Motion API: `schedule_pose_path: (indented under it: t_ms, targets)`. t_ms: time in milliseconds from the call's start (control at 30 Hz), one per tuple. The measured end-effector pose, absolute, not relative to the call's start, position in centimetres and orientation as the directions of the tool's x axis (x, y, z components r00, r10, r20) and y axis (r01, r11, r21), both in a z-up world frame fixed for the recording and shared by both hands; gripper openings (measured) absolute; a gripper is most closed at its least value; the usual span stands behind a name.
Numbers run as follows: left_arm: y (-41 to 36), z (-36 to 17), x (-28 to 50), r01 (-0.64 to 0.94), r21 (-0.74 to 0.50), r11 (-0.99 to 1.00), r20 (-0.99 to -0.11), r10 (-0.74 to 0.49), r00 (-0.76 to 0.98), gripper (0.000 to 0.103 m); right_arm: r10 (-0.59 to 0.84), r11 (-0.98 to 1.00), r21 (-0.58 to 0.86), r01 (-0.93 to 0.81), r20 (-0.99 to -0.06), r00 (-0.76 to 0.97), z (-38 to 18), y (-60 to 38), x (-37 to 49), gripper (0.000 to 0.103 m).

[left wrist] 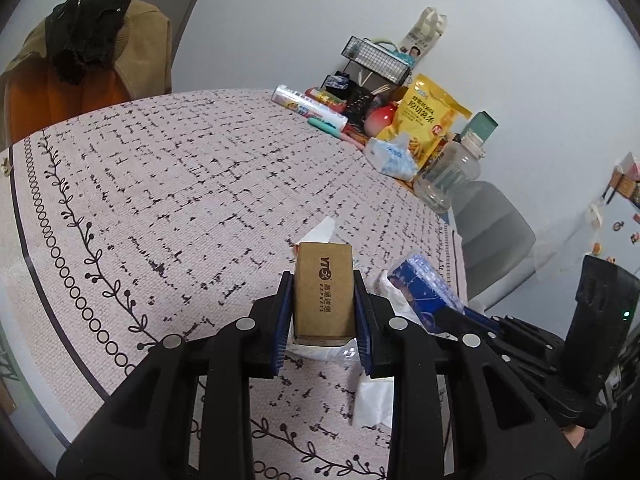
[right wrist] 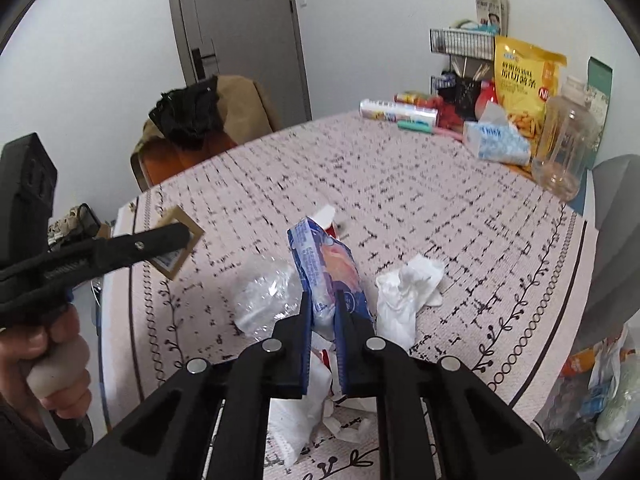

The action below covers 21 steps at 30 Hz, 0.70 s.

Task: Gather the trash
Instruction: 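Carry the brown box and blue wrapper over the trash bin with both grippers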

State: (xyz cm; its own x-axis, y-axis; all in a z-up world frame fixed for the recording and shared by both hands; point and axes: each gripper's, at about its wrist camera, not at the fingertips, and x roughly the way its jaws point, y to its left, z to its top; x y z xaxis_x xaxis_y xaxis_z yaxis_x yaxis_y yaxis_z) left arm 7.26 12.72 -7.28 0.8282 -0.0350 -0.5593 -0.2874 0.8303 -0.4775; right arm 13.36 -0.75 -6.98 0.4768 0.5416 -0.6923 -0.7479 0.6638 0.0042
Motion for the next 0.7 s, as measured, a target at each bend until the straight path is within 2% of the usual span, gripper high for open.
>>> schedule_pose_path:
  t_ms: [333,700]
  targets:
    - [10.0,-5.6,8.4,-0.228,-0.459,0.859,-0.540,-0.066,0.839,0.028,0.582,0.676,0.015,-0.737,-0.624,0.522,-3.7,-3.7,11.5,0.011]
    - [4.8,-4.2,11.1,-0.126,-0.423,0.898,-0.536,-0.136,0.833,0.028,0.540,0.760,0.034,-0.649,-0.589,0.601,-3.0,-9.7,12.1,0.011]
